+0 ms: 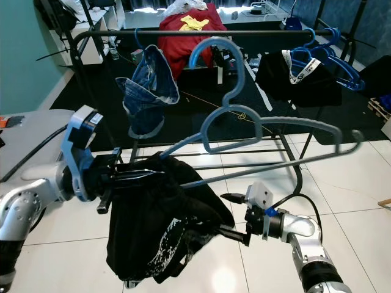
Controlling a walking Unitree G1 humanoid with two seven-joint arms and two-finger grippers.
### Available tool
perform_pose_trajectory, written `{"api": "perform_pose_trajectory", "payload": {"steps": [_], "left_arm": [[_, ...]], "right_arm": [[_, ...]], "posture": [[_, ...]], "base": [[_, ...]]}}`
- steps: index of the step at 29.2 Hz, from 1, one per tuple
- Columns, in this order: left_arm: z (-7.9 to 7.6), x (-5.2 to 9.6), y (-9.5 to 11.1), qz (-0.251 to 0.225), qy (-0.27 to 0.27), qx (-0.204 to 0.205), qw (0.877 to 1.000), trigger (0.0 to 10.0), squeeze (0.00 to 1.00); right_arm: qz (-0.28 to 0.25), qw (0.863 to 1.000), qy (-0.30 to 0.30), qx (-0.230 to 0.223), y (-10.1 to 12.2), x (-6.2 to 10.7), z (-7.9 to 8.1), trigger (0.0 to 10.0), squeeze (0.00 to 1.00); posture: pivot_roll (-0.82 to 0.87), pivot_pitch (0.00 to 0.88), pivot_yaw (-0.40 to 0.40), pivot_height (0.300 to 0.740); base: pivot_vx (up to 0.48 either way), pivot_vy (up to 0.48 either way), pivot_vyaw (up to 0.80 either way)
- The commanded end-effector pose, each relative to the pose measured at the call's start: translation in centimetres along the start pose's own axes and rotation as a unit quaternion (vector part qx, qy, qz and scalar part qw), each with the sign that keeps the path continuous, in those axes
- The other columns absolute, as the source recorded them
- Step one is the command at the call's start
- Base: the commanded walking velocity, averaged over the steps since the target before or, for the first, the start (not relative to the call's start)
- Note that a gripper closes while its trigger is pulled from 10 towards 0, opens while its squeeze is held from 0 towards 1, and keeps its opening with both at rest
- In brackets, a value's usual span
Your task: Hang hanger
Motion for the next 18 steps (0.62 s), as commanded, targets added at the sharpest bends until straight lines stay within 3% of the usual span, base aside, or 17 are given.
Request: {"api": "perform_pose_trajectory", "payload": {"steps": [1, 15, 17, 18], "left_arm": [[-0.6, -0.1, 1.6, -0.021, -0.015, -0.014, 1.000, 0.0, 0.00], [-0.8, -0.4, 2.6, -0.036, -0.026, -0.014, 0.999, 0.0, 0.00], [-0.7, -0.3, 2.6, -0.035, -0.021, -0.014, 0.999, 0.0, 0.00], [-0.6, -0.3, 2.5, -0.034, -0.020, -0.014, 0.999, 0.0, 0.00]], "right_arm": [[0.016, 1.000, 0.023, -0.006, -0.9, -0.2, 0.9, 10.0, 0.00], [0.032, 0.999, 0.026, -0.018, -1.7, -0.3, 1.0, 9.7, 0.00], [0.036, 0.999, 0.027, -0.027, -1.9, -0.2, 1.0, 0.0, 0.00], [0.036, 0.999, 0.027, -0.030, -1.9, -0.2, 1.0, 0.0, 0.00]], "posture": [[0.08, 0.098, 0.043, 0.740], [0.08, 0.091, 0.042, 0.740], [0.08, 0.095, 0.043, 0.740], [0.08, 0.095, 0.043, 0.740]], "base": [[0.000, 0.000, 0.00], [0.000, 0.000, 0.00], [0.000, 0.000, 0.00], [0.000, 0.000, 0.00]]}}
Point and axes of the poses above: a point about 5 cm out from each wrist's last joint towards the gripper, its own x axis pointing back from the gripper into the wrist, its own y axis along the axis of the wrist's last joint, z = x × y, the point moved 6 cm from there along -x, pointing out of the wrist towards the gripper, and after that the axes turned 4 degrees about x, right-handed, at the moved point
